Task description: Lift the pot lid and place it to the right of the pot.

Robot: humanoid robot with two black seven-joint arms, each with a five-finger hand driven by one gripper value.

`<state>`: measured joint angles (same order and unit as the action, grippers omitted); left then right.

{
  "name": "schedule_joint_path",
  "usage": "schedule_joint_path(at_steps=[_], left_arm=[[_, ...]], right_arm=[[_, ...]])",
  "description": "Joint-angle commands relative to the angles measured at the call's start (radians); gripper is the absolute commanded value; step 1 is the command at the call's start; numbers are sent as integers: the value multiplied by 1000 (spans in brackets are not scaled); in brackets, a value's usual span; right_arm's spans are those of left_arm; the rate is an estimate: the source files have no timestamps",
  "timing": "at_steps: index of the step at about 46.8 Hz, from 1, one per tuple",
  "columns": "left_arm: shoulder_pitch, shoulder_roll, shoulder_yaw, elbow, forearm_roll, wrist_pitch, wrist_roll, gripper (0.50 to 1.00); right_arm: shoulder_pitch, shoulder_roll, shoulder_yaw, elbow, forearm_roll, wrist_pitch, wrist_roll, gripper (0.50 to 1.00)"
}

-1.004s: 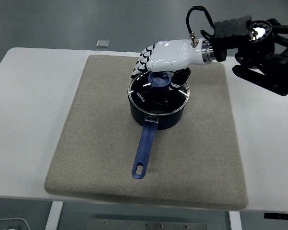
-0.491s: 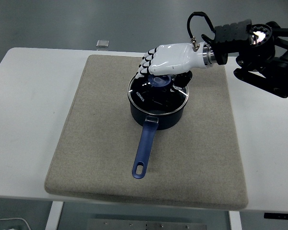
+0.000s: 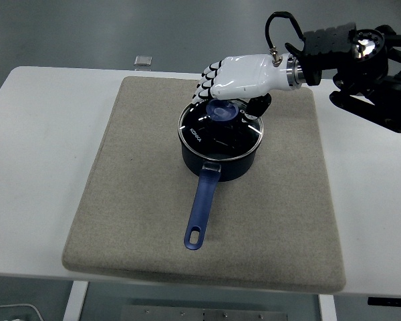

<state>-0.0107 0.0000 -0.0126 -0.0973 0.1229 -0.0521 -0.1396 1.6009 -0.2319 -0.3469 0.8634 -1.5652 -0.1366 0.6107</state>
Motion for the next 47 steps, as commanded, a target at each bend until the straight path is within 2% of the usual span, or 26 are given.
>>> schedule_joint_path(at_steps=[1,47], left_arm=[[0,0,0,1,0,0,0,1000],[0,0,0,1,0,0,0,1000]], right_arm=[[-2,5,0,0,-1,0,0,903],[-25,11,-1,-20,2,-5,0,893]])
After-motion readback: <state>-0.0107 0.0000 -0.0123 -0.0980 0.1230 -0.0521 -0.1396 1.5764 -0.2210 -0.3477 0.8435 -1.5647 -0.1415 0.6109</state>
